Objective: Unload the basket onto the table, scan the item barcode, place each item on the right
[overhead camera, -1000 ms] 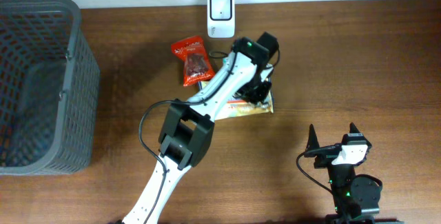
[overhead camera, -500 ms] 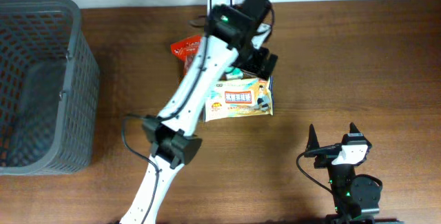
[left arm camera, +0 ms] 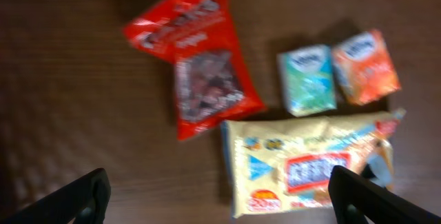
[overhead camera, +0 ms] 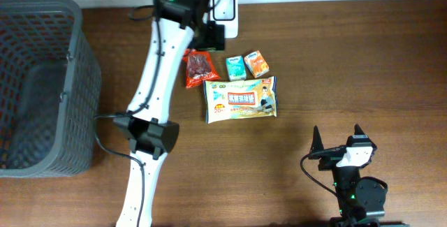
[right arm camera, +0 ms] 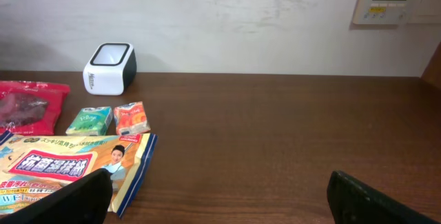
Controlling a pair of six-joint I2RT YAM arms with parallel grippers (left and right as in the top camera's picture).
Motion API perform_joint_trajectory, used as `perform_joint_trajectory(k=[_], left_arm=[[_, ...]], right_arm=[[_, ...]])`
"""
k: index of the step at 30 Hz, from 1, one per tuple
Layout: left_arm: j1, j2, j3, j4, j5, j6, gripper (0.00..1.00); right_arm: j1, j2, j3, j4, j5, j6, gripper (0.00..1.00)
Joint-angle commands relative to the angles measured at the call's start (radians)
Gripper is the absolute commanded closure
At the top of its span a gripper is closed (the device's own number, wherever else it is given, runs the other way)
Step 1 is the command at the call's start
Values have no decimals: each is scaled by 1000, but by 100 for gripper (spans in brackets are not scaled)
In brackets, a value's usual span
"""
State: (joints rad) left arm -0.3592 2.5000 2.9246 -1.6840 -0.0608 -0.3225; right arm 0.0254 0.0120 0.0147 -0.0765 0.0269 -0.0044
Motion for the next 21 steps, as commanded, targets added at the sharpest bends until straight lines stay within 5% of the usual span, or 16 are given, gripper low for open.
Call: perform_joint_trajectory(k=[1,5,9,21], left_arm=[[39,-15,6,-4,14,-21,1],[43,-15,6,-4,26,-20,1],[50,-15,6,-3,-162,-17,1],[107,-15,6,-4,-138,-66,1]], right_arm=[[-6,-6,-9,-2,11,-7,2],[-6,-6,-9,-2,11,-7,2],[-6,-6,-9,-2,11,-7,1],[-6,-6,-9,-2,11,-7,2]])
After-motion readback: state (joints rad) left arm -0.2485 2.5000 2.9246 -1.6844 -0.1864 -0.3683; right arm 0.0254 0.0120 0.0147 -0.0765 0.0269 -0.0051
